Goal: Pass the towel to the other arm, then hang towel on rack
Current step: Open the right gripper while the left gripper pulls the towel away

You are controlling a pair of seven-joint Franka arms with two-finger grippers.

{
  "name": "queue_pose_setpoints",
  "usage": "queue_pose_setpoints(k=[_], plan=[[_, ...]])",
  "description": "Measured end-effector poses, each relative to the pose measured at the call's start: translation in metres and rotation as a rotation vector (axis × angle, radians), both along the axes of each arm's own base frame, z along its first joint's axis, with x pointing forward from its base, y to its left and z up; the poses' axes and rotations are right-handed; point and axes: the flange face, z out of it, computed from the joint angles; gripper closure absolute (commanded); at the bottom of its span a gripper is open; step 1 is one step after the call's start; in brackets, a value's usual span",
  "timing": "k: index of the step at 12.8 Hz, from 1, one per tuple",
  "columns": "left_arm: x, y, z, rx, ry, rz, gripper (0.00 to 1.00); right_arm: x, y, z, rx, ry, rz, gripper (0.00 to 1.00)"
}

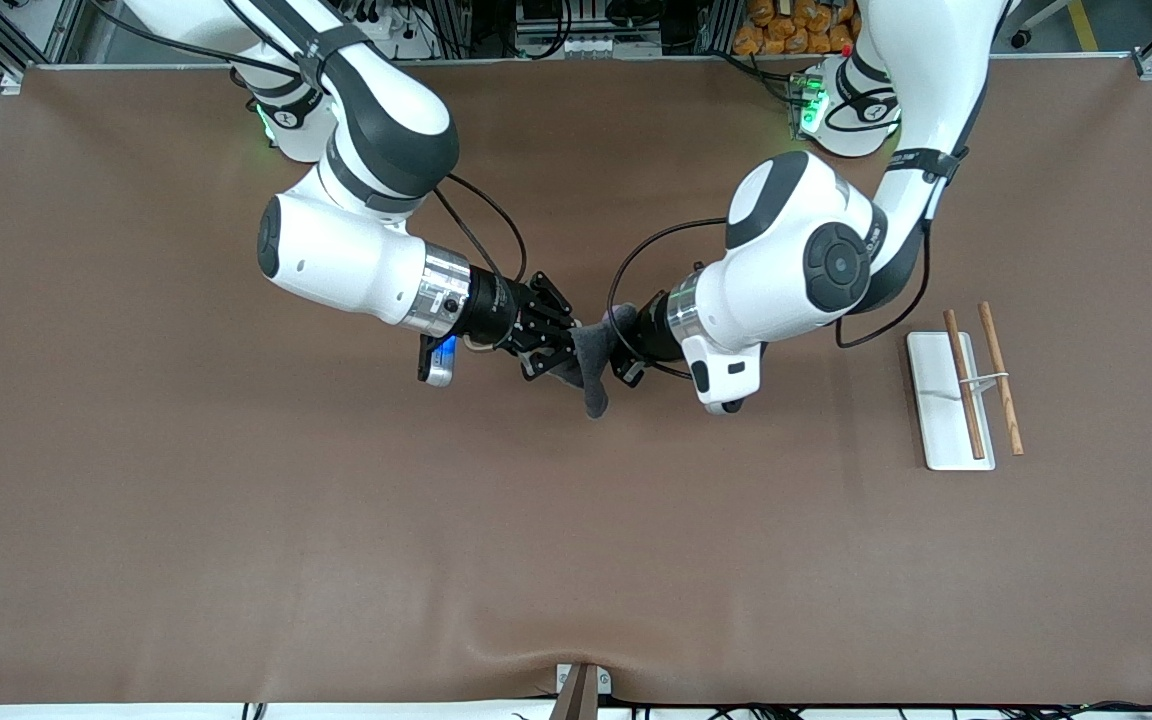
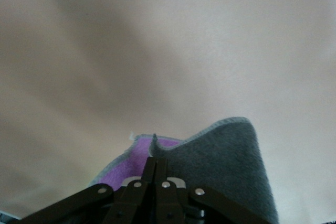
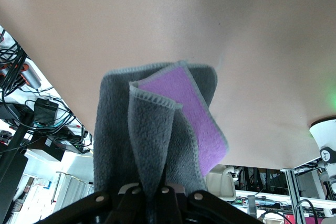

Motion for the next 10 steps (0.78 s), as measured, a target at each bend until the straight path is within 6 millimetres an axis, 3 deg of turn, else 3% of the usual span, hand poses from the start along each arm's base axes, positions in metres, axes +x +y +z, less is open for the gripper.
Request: queue_pose_setpoints(k=[2, 3, 4, 5, 7, 10], plan=[[0.011, 0.029, 0.022, -0.005, -0.031, -0.033, 1.00, 0.000, 0.000, 0.000, -0.001, 0.000, 0.000, 1.00], [0.018, 0.054, 0.035, -0.004, -0.045, -0.061, 1.00, 0.000, 0.000, 0.000, -0.001, 0.000, 0.000, 0.75], [0.025, 0.080, 0.045, -0.001, -0.057, -0.093, 1.00, 0.000, 0.000, 0.000, -0.001, 0.000, 0.000, 0.13], [0.030, 0.107, 0.051, 0.013, -0.069, -0.129, 1.00, 0.000, 0.000, 0.000, -0.001, 0.003, 0.003, 0.00], [0.037, 0.147, 0.054, 0.095, -0.097, -0.213, 1.00, 0.002, -0.005, -0.003, -0.008, 0.025, 0.017, 0.00], [0.042, 0.183, 0.048, 0.153, -0.108, -0.330, 1.00, 0.008, -0.018, -0.006, -0.015, 0.043, 0.018, 0.00]])
